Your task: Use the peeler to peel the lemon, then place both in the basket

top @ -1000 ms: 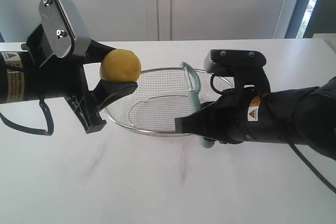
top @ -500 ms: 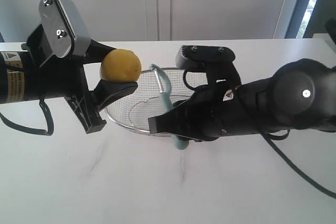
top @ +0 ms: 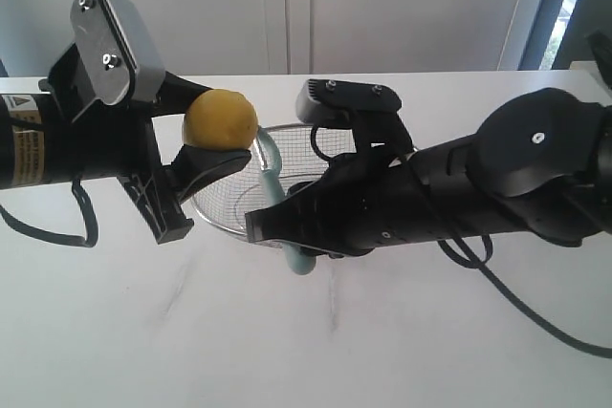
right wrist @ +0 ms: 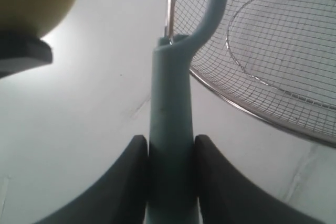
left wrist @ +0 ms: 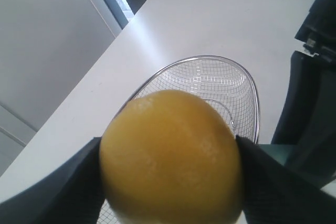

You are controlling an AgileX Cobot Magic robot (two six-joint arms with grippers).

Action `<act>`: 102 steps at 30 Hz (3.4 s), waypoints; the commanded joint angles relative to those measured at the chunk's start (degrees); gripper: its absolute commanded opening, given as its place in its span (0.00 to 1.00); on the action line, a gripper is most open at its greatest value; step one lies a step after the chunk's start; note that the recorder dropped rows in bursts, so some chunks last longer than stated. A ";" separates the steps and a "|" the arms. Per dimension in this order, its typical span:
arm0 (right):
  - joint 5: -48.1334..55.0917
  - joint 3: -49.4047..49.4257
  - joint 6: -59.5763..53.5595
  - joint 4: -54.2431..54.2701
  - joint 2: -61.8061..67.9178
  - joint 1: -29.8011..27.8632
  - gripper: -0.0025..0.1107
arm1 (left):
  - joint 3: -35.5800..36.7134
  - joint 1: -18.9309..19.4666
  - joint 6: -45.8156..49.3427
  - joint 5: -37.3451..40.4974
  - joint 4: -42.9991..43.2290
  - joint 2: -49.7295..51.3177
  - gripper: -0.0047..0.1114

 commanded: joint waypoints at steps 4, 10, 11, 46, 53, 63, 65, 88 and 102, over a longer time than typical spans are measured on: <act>0.87 -0.33 -0.69 0.79 -3.17 0.02 0.02 | -0.07 0.00 -0.66 -0.80 0.04 -0.66 0.04; 0.99 -0.33 -0.69 0.88 -5.04 0.02 0.02 | -0.07 0.00 -0.66 -0.80 0.04 -0.66 0.04; 0.99 -0.33 -0.69 0.88 -5.34 0.02 0.02 | -0.07 0.00 -0.66 -0.80 0.04 -0.66 0.04; 0.60 -0.33 -0.79 0.33 -7.22 0.02 0.02 | -0.07 0.00 -0.66 -0.80 0.04 -0.66 0.04; -0.49 -0.33 -0.76 -0.02 -8.72 0.02 0.02 | -0.07 0.00 -0.66 -0.80 0.04 -0.66 0.04; 2.56 -0.08 -0.76 -0.24 -15.52 0.02 0.02 | -0.07 0.00 -0.66 -0.80 0.04 -0.66 0.04; 4.09 -0.08 -0.76 -0.24 -17.90 0.02 0.02 | -0.07 0.00 -0.66 -0.80 0.04 -0.66 0.04; 23.18 -0.08 -0.25 -27.76 -41.40 0.02 0.02 | -0.07 0.00 -0.66 -0.02 0.04 -0.66 0.04; 20.78 0.01 33.44 -60.69 -34.68 0.02 0.02 | -0.35 0.00 -22.83 15.74 3.51 -0.77 0.04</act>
